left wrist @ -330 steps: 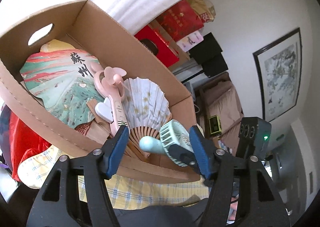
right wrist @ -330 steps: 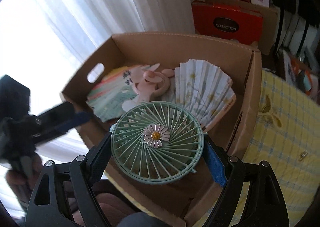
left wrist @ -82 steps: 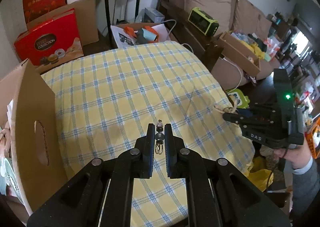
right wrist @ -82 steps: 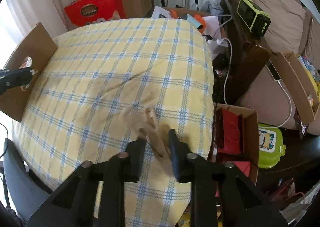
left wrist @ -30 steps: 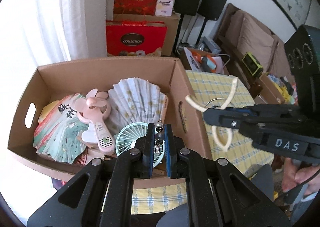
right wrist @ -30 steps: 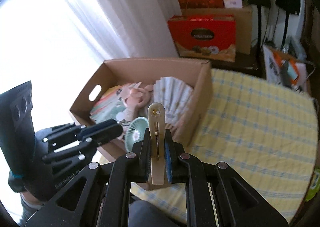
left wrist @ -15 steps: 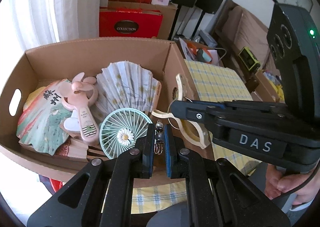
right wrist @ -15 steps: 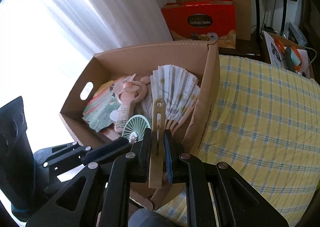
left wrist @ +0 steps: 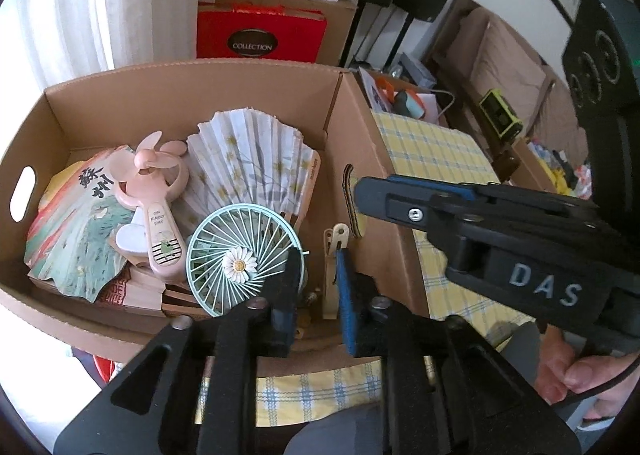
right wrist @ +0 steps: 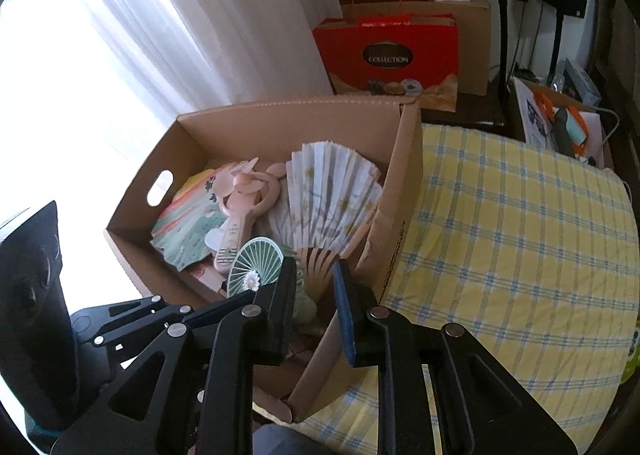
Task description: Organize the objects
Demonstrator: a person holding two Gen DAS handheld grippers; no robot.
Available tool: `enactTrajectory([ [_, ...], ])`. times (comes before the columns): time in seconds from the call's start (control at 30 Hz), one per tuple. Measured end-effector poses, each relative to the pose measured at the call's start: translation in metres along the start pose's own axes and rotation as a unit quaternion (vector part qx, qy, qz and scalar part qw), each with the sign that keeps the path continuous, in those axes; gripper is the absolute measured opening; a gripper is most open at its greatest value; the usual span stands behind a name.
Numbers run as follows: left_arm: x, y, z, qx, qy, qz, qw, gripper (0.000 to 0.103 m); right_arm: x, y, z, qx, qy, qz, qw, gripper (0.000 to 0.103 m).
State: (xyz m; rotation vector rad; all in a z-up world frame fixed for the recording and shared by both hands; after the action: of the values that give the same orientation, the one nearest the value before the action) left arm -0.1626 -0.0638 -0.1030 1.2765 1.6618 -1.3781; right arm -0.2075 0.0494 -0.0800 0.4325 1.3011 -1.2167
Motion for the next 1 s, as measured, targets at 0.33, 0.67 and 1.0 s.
enactTrajectory([
  [0.33, -0.023, 0.002, -0.003, 0.006, -0.037, -0.033, 0.9987, 0.04, -0.036, 0.016, -0.013, -0.008, 0.048, -0.04, 0.998, 0.04],
  [0.67, -0.031, 0.007, -0.019, 0.015, -0.057, -0.045, 0.9972, 0.05, -0.052, 0.043, -0.036, -0.012, 0.098, -0.052, 0.994, 0.052],
  [1.0, -0.043, 0.022, -0.036, 0.018, -0.066, -0.061, 0.9957, 0.07, -0.068, 0.075, -0.041, -0.007, 0.113, -0.071, 0.991, 0.08],
])
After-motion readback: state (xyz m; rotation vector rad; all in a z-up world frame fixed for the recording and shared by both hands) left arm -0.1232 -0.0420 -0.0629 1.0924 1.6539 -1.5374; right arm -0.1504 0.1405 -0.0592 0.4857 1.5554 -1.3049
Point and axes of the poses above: each gripper's, at about its wrist camera, not at the fingertips, and x roughly the way its jaws point, z to its left, y to its underside, the point moved 1 cm from there along x, roughly the way its jaws point, and after that the axes turned 11 degrees about z, right-handed, at the moved point
